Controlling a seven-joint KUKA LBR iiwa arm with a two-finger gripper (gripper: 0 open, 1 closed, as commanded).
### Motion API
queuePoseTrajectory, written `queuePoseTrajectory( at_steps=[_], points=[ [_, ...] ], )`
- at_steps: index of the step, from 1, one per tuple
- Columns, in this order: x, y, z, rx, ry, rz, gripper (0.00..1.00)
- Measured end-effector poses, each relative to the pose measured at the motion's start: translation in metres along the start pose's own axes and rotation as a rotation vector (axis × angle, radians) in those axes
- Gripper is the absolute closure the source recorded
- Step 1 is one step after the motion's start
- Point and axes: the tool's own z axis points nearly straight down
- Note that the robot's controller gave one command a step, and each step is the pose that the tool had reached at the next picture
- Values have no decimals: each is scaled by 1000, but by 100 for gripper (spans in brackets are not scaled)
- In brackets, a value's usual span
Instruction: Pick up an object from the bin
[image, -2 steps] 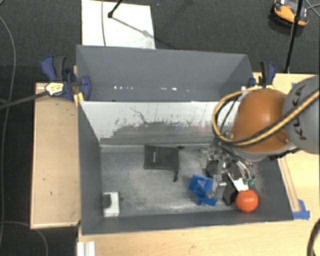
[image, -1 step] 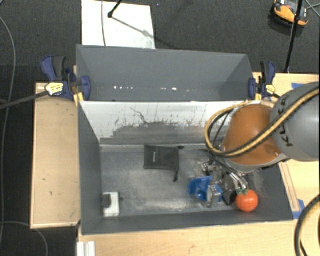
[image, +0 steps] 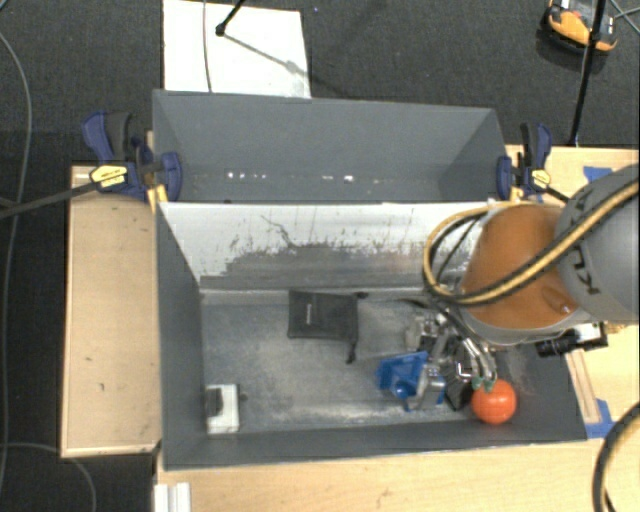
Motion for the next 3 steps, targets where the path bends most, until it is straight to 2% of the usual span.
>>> queuePoseTrajectory(
  at_steps=[1, 2, 3],
  points=[
    [-6, -7, 43, -1, 3, 47, 0],
    [-5, -8, 67, -4, 11, 56, 100],
    [-5, -8, 66, -4, 11, 57, 100]
  ],
)
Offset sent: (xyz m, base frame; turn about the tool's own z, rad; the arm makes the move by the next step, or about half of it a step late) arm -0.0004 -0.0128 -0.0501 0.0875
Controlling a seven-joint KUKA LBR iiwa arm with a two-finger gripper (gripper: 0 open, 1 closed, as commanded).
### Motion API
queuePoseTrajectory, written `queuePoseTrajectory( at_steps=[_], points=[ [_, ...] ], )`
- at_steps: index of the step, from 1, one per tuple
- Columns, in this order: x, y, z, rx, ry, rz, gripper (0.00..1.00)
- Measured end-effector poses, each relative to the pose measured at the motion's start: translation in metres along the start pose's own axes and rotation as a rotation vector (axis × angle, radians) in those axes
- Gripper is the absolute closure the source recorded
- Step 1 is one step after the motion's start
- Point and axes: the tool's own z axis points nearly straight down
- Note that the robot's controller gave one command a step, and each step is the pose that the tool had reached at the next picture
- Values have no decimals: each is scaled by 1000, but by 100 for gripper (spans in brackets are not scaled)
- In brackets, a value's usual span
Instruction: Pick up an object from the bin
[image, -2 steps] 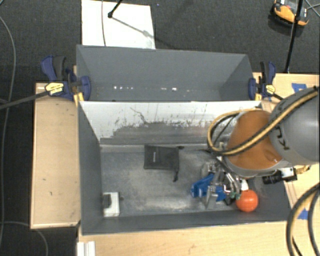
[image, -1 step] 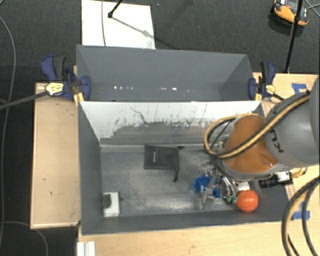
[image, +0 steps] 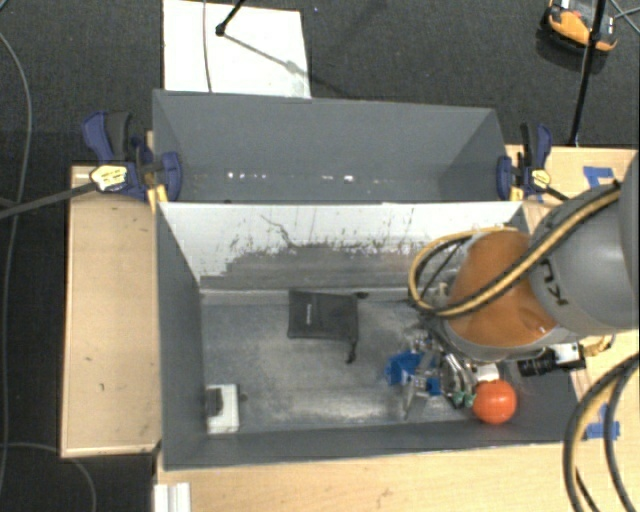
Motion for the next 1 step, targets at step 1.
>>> queuePoseTrajectory(
  at_steps=[1],
  points=[
    [2, 0, -4, 0, 0, 0, 100]
  ],
)
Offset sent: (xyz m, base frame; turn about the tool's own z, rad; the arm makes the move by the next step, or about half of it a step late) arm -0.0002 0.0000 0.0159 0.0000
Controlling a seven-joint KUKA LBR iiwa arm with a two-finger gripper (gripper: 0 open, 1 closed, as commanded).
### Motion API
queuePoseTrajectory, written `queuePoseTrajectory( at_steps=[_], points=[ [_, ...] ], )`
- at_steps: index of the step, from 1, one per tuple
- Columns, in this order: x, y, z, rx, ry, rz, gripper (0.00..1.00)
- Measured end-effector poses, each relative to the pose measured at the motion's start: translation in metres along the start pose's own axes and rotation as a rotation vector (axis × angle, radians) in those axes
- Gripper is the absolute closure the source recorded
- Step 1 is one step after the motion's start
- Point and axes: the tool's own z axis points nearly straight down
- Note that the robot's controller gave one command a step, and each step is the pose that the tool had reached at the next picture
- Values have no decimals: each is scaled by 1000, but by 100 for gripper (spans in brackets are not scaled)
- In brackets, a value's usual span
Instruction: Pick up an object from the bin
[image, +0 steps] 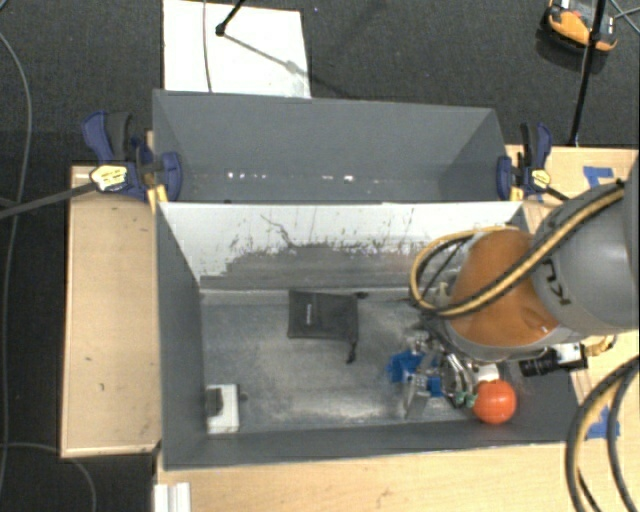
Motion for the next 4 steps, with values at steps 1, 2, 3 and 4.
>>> queuePoseTrajectory(
  at_steps=[1, 2, 3, 4],
  points=[
    [1, 0, -20, 1, -2, -2, 100],
    [0, -1, -37, 1, -7, -2, 100],
    [1, -1, -52, 2, -3, -3, 100],
    [2, -1, -73, 2, 0, -5, 100]
  ],
)
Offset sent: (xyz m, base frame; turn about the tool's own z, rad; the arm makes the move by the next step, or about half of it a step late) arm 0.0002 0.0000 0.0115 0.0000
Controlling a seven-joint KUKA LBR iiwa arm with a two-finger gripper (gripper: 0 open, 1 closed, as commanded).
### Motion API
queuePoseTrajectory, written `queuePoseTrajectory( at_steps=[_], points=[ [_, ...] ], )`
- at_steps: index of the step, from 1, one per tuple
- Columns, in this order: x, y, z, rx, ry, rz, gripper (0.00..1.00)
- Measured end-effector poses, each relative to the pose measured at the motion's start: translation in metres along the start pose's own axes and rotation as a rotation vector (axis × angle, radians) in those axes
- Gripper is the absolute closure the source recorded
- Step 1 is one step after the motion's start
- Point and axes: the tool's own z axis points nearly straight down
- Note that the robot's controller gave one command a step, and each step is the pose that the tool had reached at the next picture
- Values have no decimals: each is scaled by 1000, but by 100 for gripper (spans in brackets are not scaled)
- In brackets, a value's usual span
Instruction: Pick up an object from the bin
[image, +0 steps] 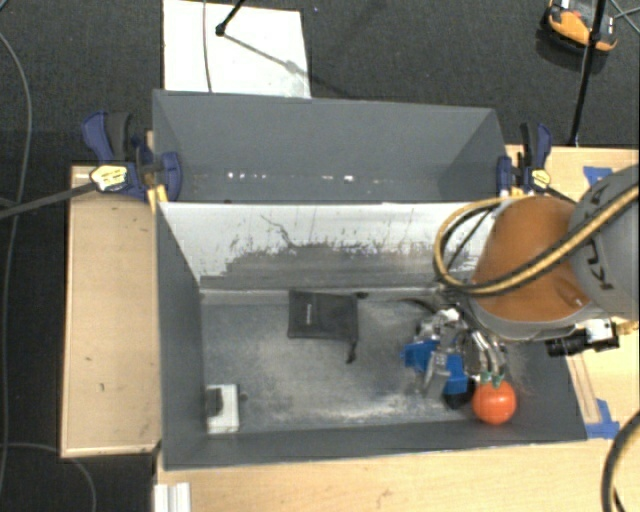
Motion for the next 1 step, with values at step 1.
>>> queuePoseTrajectory(
  at_steps=[1],
  points=[
    [-1, 0, -17, -1, -6, -1, 100]
  ],
)
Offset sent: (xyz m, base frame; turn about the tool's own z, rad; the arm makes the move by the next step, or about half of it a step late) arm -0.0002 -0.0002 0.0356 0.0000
